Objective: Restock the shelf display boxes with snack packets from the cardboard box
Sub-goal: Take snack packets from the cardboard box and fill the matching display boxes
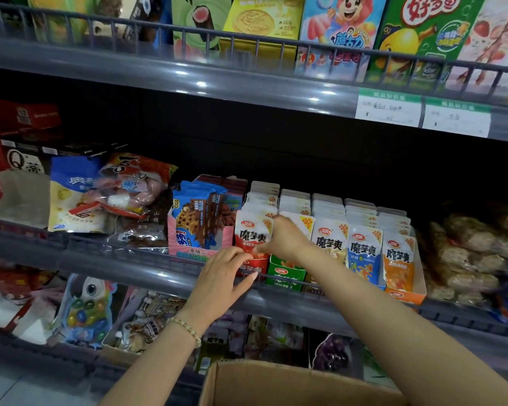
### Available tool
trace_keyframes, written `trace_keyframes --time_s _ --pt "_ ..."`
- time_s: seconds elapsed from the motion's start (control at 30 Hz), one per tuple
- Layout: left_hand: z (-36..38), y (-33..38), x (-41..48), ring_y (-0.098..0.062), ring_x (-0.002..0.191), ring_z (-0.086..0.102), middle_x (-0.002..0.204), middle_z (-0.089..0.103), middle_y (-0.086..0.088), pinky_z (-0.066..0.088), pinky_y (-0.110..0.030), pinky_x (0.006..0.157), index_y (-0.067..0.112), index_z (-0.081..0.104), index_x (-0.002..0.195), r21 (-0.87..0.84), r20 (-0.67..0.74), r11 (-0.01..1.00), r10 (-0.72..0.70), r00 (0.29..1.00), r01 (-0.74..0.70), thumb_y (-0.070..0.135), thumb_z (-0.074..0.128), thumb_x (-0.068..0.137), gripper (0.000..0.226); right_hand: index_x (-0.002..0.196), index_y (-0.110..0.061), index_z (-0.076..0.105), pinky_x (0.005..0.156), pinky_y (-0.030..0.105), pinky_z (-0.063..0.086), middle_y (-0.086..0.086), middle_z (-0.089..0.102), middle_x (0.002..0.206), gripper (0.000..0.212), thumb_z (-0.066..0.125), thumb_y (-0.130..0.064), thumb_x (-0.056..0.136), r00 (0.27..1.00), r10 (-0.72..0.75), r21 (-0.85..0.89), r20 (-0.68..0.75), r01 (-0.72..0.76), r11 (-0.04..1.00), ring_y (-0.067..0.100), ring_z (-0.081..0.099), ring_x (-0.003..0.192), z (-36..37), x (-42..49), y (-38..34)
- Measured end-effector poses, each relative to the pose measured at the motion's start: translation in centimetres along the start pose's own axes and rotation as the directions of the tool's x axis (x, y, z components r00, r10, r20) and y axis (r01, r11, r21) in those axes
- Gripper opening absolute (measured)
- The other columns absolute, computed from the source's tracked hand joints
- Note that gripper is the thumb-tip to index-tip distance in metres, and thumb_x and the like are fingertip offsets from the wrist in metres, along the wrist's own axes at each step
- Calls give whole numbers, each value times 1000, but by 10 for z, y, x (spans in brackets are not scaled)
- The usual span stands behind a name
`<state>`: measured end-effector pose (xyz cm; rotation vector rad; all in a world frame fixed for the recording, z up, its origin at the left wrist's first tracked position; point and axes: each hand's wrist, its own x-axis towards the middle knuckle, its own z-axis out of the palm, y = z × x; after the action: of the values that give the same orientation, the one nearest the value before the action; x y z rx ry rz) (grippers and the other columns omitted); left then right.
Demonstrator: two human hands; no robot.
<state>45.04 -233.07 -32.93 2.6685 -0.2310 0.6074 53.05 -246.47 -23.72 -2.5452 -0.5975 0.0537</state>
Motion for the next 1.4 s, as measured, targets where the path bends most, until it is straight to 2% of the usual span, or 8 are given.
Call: trace_keyframes --time_s 0.23,0.4,0.6,0.83,0.9,1.13,1.2,1.4 --pt "-4 2 -1 -6 127 33 133 39 10 22 -23 109 27 43 135 -26 23 1000 -14 1000 15 49 43 95 46 86 -1 69 72 39 55 14 70 84 30 75 -30 78 989 -36 219 -147 68 973 26 65 74 6 -5 12" --pt "-6 7 -5 -10 131 32 137 39 8 25 -30 112 27 40 138 -52 46 998 -42 998 44 51 44 93 51 54 -21 51 57 33 44 -2 50 53 35 74 -28 81 981 -15 258 -193 65 964 25 60 59 3 -16 11" --pt "-11 27 -33 -9 133 33 144 39 10 23 -27 111 26 40 141 -58 6 998 -14 1000 14 50 44 94 53 113 -13 62 85 27 53 -1 67 105 30 65 -27 87 988 -52 418 -148 110 902 11 63 97 -10 -63 28" --pt "24 75 -104 -2 99 56 110 60 14 47 -19 80 31 57 118 -183 175 983 54 983 -21 42 47 95 27 103 -7 67 72 18 52 12 71 100 17 58 -16 91 971 44 530 237 -167 831 13 67 82 21 -180 102" --pt "44 86 -125 1 91 57 106 62 16 44 -11 69 33 54 119 -181 316 983 38 948 21 43 45 96 27 104 -4 68 68 15 50 11 72 94 20 59 -17 91 937 97 475 335 -257 841 8 66 76 46 -208 128" --pt "135 61 -186 -23 122 48 132 49 -5 41 -29 95 17 44 133 30 682 977 -176 710 213 36 55 91 48 99 -6 68 91 16 47 14 66 113 13 66 -8 86 810 338 312 480 -517 797 25 60 111 151 -269 206" --pt "145 48 -203 -28 136 31 148 33 -10 31 -35 110 12 26 145 135 698 941 -312 644 310 44 55 89 71 103 -14 61 103 34 44 11 62 114 31 75 -8 77 793 403 325 456 -570 755 29 56 118 181 -284 218" --pt "157 36 -238 -25 146 -10 158 -15 -8 1 -34 118 11 -13 149 307 692 866 -488 532 395 55 44 93 92 147 -26 27 112 26 16 -8 24 152 93 78 -40 71 876 326 58 355 -369 928 18 16 141 215 -308 214"
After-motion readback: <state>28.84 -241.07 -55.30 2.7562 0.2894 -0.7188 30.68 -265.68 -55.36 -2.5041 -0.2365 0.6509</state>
